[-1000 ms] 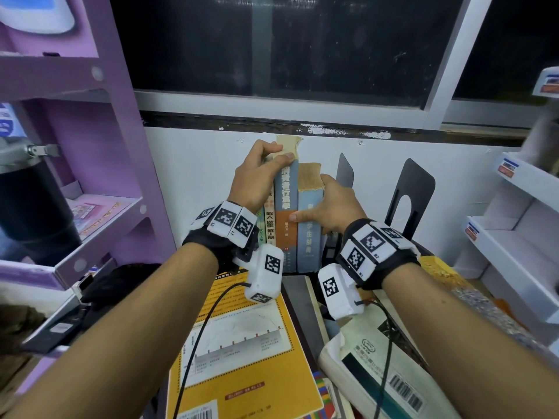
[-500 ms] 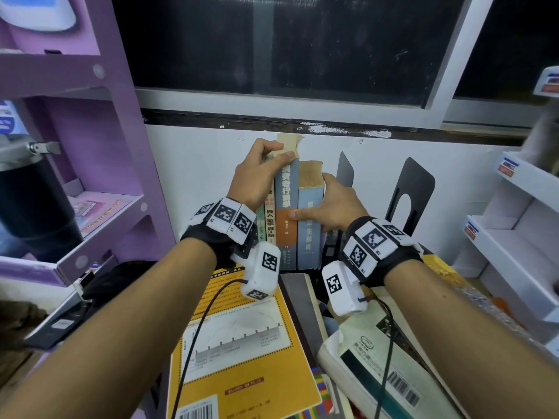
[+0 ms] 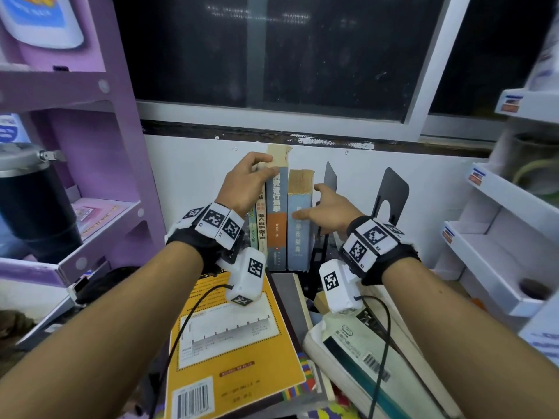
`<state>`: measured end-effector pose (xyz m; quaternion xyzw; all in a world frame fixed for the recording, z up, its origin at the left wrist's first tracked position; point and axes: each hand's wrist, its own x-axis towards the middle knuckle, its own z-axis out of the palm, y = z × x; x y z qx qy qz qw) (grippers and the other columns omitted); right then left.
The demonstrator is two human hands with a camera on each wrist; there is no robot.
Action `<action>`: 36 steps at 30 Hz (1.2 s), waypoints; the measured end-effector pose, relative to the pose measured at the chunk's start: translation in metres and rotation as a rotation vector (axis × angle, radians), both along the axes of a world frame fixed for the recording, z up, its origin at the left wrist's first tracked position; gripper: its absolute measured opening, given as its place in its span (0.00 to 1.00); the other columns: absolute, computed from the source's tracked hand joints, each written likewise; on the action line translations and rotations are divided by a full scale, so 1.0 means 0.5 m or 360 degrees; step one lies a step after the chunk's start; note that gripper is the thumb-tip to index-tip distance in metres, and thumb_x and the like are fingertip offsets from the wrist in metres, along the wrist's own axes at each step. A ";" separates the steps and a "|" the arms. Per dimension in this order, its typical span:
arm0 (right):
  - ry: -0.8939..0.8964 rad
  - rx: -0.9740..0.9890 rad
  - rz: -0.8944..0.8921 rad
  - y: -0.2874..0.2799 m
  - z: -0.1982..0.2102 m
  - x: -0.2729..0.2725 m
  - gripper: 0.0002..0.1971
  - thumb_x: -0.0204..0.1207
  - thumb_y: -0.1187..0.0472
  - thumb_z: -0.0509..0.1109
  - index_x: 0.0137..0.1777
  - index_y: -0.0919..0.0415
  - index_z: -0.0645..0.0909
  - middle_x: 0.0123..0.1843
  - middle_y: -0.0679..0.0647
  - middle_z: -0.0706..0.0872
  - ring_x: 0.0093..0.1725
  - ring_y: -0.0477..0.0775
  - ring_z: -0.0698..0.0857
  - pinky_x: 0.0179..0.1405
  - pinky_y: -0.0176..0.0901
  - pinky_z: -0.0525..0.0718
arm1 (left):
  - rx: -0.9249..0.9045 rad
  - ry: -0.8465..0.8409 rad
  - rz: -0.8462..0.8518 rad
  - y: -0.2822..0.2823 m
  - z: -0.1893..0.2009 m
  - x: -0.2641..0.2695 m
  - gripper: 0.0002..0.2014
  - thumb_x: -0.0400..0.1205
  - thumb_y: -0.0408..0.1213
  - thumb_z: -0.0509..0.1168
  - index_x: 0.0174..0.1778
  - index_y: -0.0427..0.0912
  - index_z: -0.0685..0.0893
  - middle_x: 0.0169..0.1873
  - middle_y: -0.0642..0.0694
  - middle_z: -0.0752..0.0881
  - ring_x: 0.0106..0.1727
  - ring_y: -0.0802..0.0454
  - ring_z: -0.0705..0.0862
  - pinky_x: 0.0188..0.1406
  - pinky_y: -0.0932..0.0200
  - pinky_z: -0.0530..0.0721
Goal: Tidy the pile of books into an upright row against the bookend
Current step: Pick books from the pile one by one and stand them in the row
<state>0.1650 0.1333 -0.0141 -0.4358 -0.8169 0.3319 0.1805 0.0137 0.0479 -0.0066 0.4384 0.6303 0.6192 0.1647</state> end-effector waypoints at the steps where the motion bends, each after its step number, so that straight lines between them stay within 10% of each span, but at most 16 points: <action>1: -0.0015 0.0008 -0.0004 -0.005 0.006 0.008 0.45 0.72 0.50 0.77 0.84 0.56 0.57 0.77 0.60 0.73 0.72 0.61 0.77 0.69 0.57 0.80 | 0.0014 0.0022 0.0026 -0.005 0.001 0.004 0.11 0.82 0.40 0.64 0.61 0.47 0.82 0.59 0.55 0.80 0.48 0.64 0.81 0.40 0.66 0.77; 7: -0.0125 0.0062 0.0034 -0.040 0.048 0.078 0.37 0.76 0.47 0.74 0.81 0.57 0.64 0.77 0.56 0.72 0.69 0.58 0.77 0.56 0.45 0.79 | 0.0159 0.0060 0.0228 -0.040 0.010 0.053 0.08 0.80 0.35 0.65 0.53 0.47 0.85 0.61 0.51 0.84 0.58 0.55 0.79 0.61 0.53 0.80; 12: -0.0274 0.0071 0.0052 -0.061 0.076 0.154 0.34 0.76 0.46 0.72 0.79 0.59 0.68 0.63 0.53 0.74 0.59 0.53 0.74 0.68 0.52 0.78 | 0.0122 0.0147 0.0132 -0.055 0.018 0.124 0.11 0.80 0.34 0.65 0.57 0.46 0.84 0.60 0.48 0.84 0.60 0.54 0.79 0.56 0.61 0.75; 25: -0.0604 -0.0009 -0.0133 -0.078 0.075 0.365 0.30 0.82 0.45 0.65 0.73 0.69 0.74 0.73 0.65 0.78 0.71 0.66 0.77 0.70 0.56 0.77 | -0.0435 0.0212 -0.0237 -0.015 -0.037 0.304 0.18 0.83 0.42 0.64 0.68 0.40 0.77 0.60 0.47 0.78 0.60 0.50 0.76 0.54 0.60 0.69; 31: -0.0671 -0.0135 -0.0175 -0.063 0.048 0.422 0.31 0.79 0.41 0.66 0.72 0.66 0.75 0.71 0.62 0.78 0.67 0.64 0.80 0.68 0.57 0.80 | -0.0771 0.0274 -0.0368 0.016 -0.063 0.356 0.12 0.83 0.44 0.64 0.53 0.38 0.79 0.47 0.44 0.79 0.50 0.47 0.77 0.46 0.58 0.70; 36: -0.0676 -0.0214 -0.0171 -0.052 0.027 0.436 0.32 0.80 0.44 0.67 0.73 0.69 0.74 0.72 0.67 0.78 0.69 0.67 0.80 0.69 0.55 0.78 | -0.1041 0.0256 -0.0485 0.058 -0.104 0.353 0.30 0.73 0.54 0.68 0.57 0.28 0.85 0.52 0.37 0.86 0.54 0.38 0.84 0.50 0.53 0.76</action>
